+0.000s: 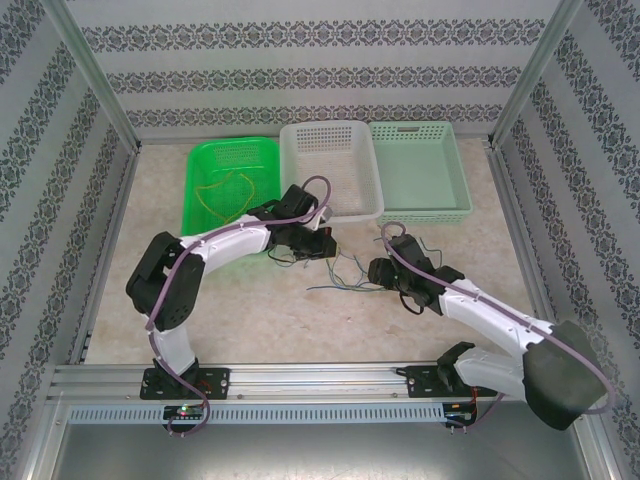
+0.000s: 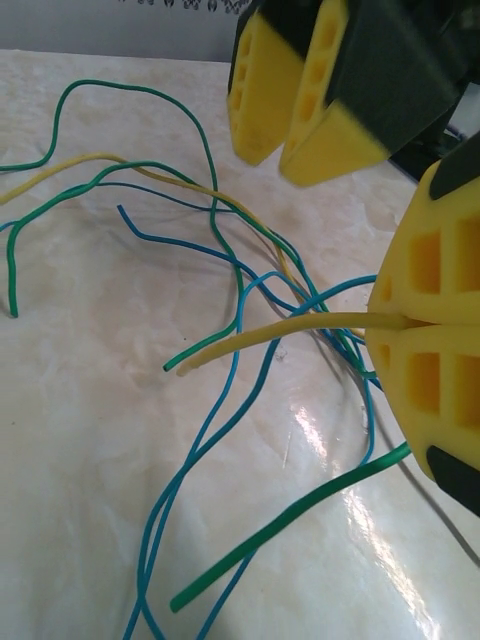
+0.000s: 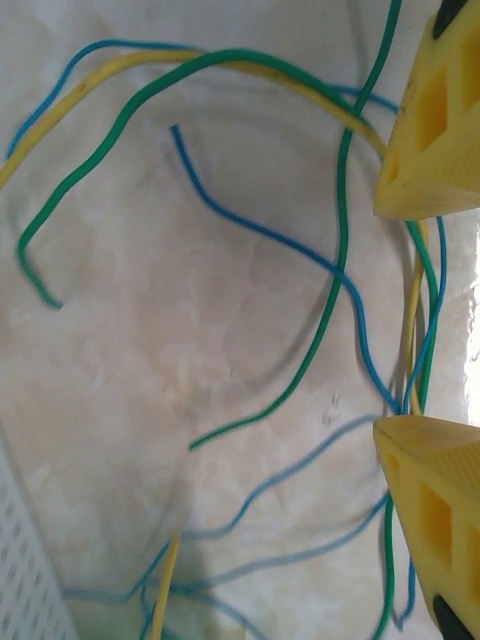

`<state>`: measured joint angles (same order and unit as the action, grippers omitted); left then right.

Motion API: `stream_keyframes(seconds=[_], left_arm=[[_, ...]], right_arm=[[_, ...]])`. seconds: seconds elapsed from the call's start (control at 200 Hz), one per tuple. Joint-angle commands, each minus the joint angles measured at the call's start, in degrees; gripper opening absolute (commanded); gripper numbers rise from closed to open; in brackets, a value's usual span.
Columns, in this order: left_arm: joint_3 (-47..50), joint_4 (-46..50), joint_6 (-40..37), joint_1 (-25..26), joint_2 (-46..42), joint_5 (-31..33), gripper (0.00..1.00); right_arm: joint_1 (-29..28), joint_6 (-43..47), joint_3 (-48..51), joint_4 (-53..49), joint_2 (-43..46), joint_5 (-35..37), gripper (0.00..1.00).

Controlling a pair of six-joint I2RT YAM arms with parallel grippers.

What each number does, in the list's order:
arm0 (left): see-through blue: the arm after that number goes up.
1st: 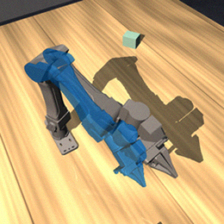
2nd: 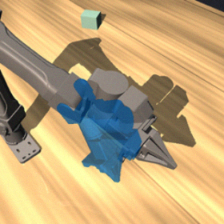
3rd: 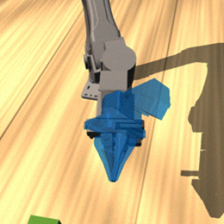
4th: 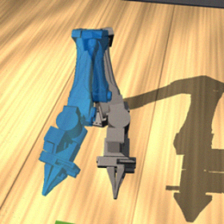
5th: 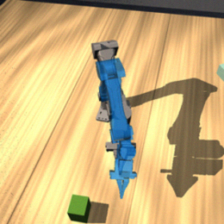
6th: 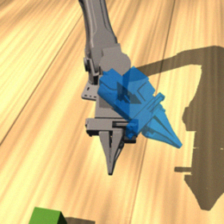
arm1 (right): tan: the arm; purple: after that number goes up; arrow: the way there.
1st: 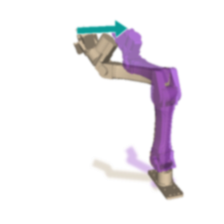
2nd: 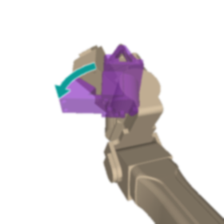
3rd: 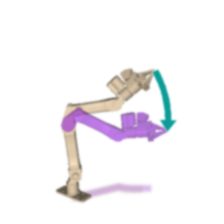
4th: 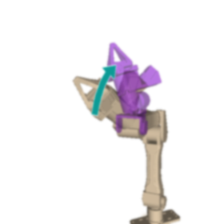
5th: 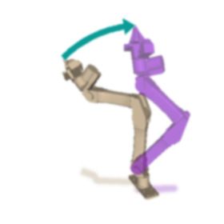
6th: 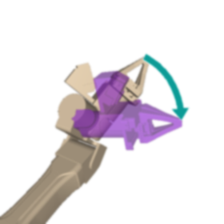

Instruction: Untangle the cables

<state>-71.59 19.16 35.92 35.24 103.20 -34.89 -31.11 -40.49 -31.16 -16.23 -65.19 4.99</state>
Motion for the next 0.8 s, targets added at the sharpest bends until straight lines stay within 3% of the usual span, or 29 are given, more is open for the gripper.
stream_keyframes(seconds=[0.0, 0.51, 0.794], left_arm=[[-2.51, 4.61, -4.22, 0.51, -5.33, 3.3, 0.0], [-9.69, 17.03, -13.87, 0.5, -16.06, 10.93, 0.0], [-14.26, 20.51, -16.61, 0.44, -20.3, 10.24, 0.0]], right_arm=[[0.79, -2.51, 2.29, 0.54, -2.47, 1.82, 0.56], [3.86, -4.48, 2.68, 0.05, -8.91, 1.18, 0.59], [4.47, -5.47, 1.96, -0.53, -9.6, 0.96, 0.58]])
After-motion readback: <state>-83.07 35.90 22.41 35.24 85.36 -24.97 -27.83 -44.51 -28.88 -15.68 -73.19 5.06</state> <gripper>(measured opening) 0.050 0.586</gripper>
